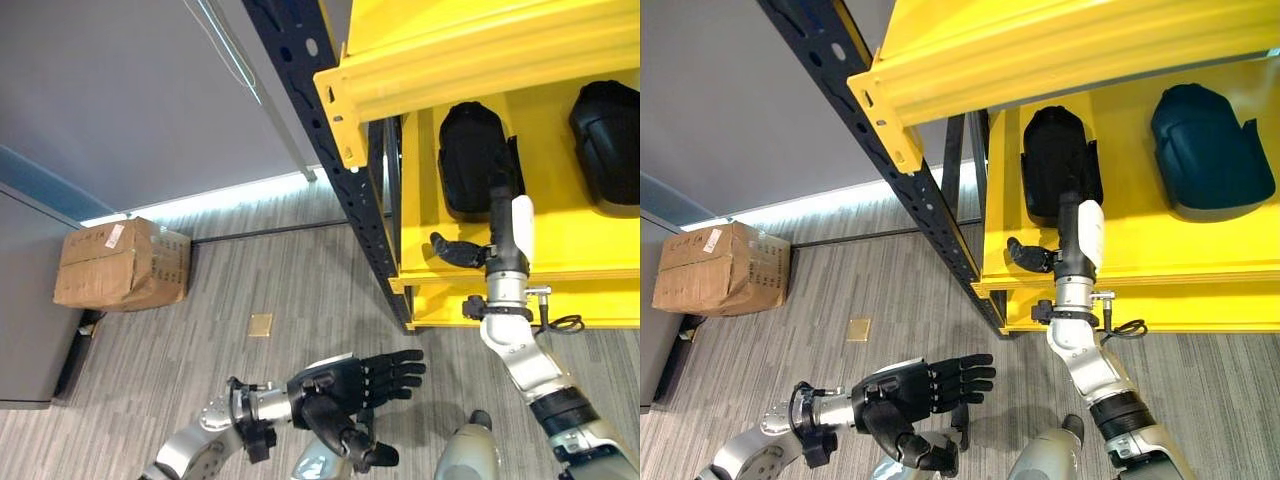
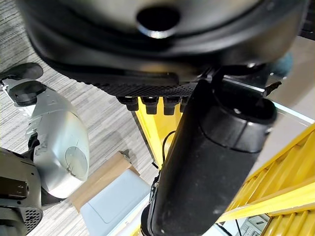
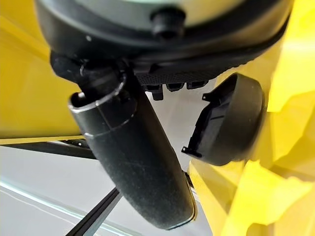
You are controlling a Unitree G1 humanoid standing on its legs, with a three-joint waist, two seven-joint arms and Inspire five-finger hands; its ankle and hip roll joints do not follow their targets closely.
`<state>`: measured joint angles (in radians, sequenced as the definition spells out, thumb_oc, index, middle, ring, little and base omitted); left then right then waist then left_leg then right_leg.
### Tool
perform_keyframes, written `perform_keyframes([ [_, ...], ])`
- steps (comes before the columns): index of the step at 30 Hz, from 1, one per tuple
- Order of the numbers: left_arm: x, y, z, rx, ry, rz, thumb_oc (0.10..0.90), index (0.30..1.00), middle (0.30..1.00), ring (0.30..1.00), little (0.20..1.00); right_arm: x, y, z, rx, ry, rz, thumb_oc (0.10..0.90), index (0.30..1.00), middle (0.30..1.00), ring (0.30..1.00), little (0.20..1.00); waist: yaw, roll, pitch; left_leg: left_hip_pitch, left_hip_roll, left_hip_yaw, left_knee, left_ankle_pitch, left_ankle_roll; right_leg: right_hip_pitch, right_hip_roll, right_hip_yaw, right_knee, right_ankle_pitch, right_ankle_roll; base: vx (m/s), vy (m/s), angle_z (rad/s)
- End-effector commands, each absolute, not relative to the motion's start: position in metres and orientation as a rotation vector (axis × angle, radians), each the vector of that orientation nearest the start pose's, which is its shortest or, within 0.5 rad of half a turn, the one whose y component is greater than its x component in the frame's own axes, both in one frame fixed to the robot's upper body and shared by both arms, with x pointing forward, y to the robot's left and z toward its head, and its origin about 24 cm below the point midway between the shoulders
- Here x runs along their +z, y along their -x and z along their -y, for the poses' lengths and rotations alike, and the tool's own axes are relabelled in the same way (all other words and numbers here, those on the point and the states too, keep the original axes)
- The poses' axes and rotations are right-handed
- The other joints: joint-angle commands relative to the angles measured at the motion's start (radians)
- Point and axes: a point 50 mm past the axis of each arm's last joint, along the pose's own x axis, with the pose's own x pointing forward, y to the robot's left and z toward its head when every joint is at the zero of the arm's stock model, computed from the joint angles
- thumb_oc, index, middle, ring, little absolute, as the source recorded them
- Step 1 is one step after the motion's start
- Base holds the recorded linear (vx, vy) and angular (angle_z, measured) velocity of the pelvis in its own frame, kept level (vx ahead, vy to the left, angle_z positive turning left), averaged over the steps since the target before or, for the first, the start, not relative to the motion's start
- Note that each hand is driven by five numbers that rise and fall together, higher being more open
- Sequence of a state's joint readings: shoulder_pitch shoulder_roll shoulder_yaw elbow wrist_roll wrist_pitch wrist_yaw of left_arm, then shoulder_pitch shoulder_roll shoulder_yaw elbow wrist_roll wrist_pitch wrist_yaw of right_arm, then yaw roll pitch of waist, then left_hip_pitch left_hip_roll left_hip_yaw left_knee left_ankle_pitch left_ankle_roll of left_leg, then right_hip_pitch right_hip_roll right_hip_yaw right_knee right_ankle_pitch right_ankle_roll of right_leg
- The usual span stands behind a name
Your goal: Move parts from the plastic box to the shelf.
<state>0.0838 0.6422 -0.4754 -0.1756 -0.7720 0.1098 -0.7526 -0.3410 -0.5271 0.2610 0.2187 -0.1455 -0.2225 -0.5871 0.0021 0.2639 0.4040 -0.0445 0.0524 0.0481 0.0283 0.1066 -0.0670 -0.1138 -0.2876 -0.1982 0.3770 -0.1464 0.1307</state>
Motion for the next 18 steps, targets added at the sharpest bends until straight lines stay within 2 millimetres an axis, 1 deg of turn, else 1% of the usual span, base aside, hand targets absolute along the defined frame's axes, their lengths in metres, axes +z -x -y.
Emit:
perform_keyframes([
  [1, 0.067, -0.180, -0.120, -1.239, 0.380, -0.049, 0.900, 1.000, 1.000, 1.000, 1.000, 0.190, -0.280, 0.167, -0.182, 0.482, 0.946, 0.900, 1.000, 1.000, 1.000, 1.000, -0.008, -0.038, -0.038, -0.003, 0.028, 0.023, 0.080, -0.095, 0.020, 0.034, 0.068, 0.030, 0.001, -0.048, -0.083, -0.02, 0.055, -0.03],
  [2, 0.068, -0.180, -0.121, -1.234, 0.383, -0.046, 0.900, 1.000, 1.000, 1.000, 1.000, 0.190, -0.279, 0.166, -0.175, 0.479, 0.949, 0.900, 1.000, 1.000, 1.000, 1.000, -0.009, -0.039, -0.040, -0.003, 0.029, 0.024, 0.079, -0.095, 0.020, 0.034, 0.068, 0.031, -0.002, -0.046, -0.083, -0.04, 0.079, -0.04],
  [3, 0.069, -0.181, -0.124, -1.208, 0.384, -0.017, 0.900, 1.000, 1.000, 1.000, 1.000, 0.190, -0.271, 0.165, -0.144, 0.465, 0.958, 0.900, 1.000, 1.000, 1.000, 1.000, -0.017, -0.046, -0.050, 0.001, 0.030, 0.029, 0.074, -0.096, 0.020, 0.037, 0.073, 0.038, -0.018, -0.039, -0.080, -0.03, 0.051, -0.05],
  [4, 0.069, -0.181, -0.125, -1.199, 0.384, -0.012, 0.900, 1.000, 1.000, 1.000, 1.000, 0.189, -0.267, 0.166, -0.137, 0.459, 0.954, 0.900, 1.000, 1.000, 1.000, 1.000, -0.019, -0.049, -0.054, 0.003, 0.032, 0.031, 0.071, -0.096, 0.020, 0.039, 0.075, 0.040, -0.025, -0.036, -0.079, -0.04, 0.057, -0.04],
  [6, 0.074, -0.182, -0.131, -1.155, 0.410, 0.042, 0.900, 1.000, 1.000, 1.000, 1.000, 0.182, -0.254, 0.170, -0.114, 0.429, 0.915, 0.900, 1.000, 1.000, 1.000, 1.000, -0.031, -0.067, -0.069, 0.009, 0.036, 0.038, 0.064, -0.099, 0.021, 0.045, 0.082, 0.050, -0.051, -0.023, -0.073, -0.02, 0.024, -0.03],
  [8, 0.087, -0.184, -0.140, -1.114, 0.482, 0.167, 0.900, 1.000, 1.000, 1.000, 1.000, 0.164, -0.244, 0.181, -0.104, 0.398, 0.787, 0.900, 1.000, 1.000, 1.000, 1.000, -0.051, -0.097, -0.091, 0.020, 0.041, 0.047, 0.052, -0.102, 0.024, 0.056, 0.093, 0.062, -0.085, -0.005, -0.067, -0.05, -0.001, -0.08],
  [11, 0.093, -0.183, -0.153, -1.054, 0.522, 0.254, 0.900, 1.000, 1.000, 1.000, 1.000, 0.145, -0.226, 0.196, -0.128, 0.372, 0.713, 0.900, 1.000, 1.000, 1.000, 1.000, -0.074, -0.142, -0.118, 0.035, 0.053, 0.063, 0.036, -0.101, 0.024, 0.075, 0.111, 0.079, -0.135, 0.021, -0.061, -0.05, -0.057, -0.26],
  [12, 0.094, -0.183, -0.158, -1.028, 0.546, 0.267, 0.900, 1.000, 1.000, 1.000, 1.000, 0.142, -0.219, 0.204, -0.163, 0.355, 0.699, 0.900, 1.000, 1.000, 1.000, 1.000, -0.086, -0.164, -0.128, 0.041, 0.056, 0.070, 0.027, -0.102, 0.024, 0.082, 0.120, 0.086, -0.160, 0.035, -0.058, -0.05, -0.061, -0.17],
  [13, 0.095, -0.183, -0.159, -1.021, 0.549, 0.274, 0.900, 1.000, 1.000, 1.000, 1.000, 0.141, -0.217, 0.206, -0.173, 0.350, 0.694, 0.900, 1.000, 1.000, 1.000, 1.000, -0.087, -0.169, -0.131, 0.044, 0.057, 0.072, 0.025, -0.102, 0.024, 0.086, 0.122, 0.088, -0.167, 0.039, -0.057, -0.08, -0.076, -0.19],
  [14, 0.095, -0.183, -0.164, -0.991, 0.536, 0.295, 0.900, 1.000, 1.000, 1.000, 1.000, 0.141, -0.209, 0.218, -0.220, 0.317, 0.682, 0.900, 1.000, 1.000, 1.000, 1.000, -0.098, -0.191, -0.145, 0.052, 0.060, 0.083, 0.013, -0.104, 0.023, 0.095, 0.130, 0.099, -0.204, 0.057, -0.050, -0.09, -0.067, -0.26],
  [15, 0.095, -0.182, -0.168, -0.969, 0.515, 0.311, 0.900, 1.000, 1.000, 1.000, 1.000, 0.142, -0.205, 0.227, -0.270, 0.301, 0.681, 0.900, 1.000, 1.000, 1.000, 1.000, -0.107, -0.207, -0.156, 0.059, 0.061, 0.092, 0.004, -0.106, 0.022, 0.101, 0.136, 0.106, -0.231, 0.072, -0.045, -0.11, -0.085, -0.31],
  [16, 0.096, -0.183, -0.169, -0.956, 0.506, 0.317, 0.900, 1.000, 1.000, 1.000, 1.000, 0.143, -0.203, 0.234, -0.304, 0.299, 0.679, 0.900, 1.000, 1.000, 1.000, 1.000, -0.112, -0.219, -0.166, 0.067, 0.061, 0.100, -0.006, -0.108, 0.021, 0.109, 0.142, 0.112, -0.259, 0.085, -0.041, -0.09, -0.054, -0.29],
  [17, 0.096, -0.184, -0.170, -0.955, 0.505, 0.319, 0.900, 1.000, 1.000, 1.000, 1.000, 0.143, -0.203, 0.237, -0.317, 0.299, 0.677, 0.900, 1.000, 1.000, 1.000, 1.000, -0.112, -0.222, -0.169, 0.069, 0.061, 0.103, -0.009, -0.109, 0.021, 0.111, 0.143, 0.113, -0.268, 0.089, -0.040, -0.09, -0.054, -0.45],
  [18, 0.097, -0.186, -0.171, -0.953, 0.508, 0.330, 0.900, 1.000, 1.000, 1.000, 1.000, 0.145, -0.204, 0.246, -0.374, 0.291, 0.657, 0.900, 1.000, 1.000, 1.000, 1.000, -0.114, -0.236, -0.182, 0.082, 0.061, 0.118, -0.025, -0.113, 0.021, 0.125, 0.146, 0.113, -0.311, 0.110, -0.034, -0.10, -0.033, -0.36],
])
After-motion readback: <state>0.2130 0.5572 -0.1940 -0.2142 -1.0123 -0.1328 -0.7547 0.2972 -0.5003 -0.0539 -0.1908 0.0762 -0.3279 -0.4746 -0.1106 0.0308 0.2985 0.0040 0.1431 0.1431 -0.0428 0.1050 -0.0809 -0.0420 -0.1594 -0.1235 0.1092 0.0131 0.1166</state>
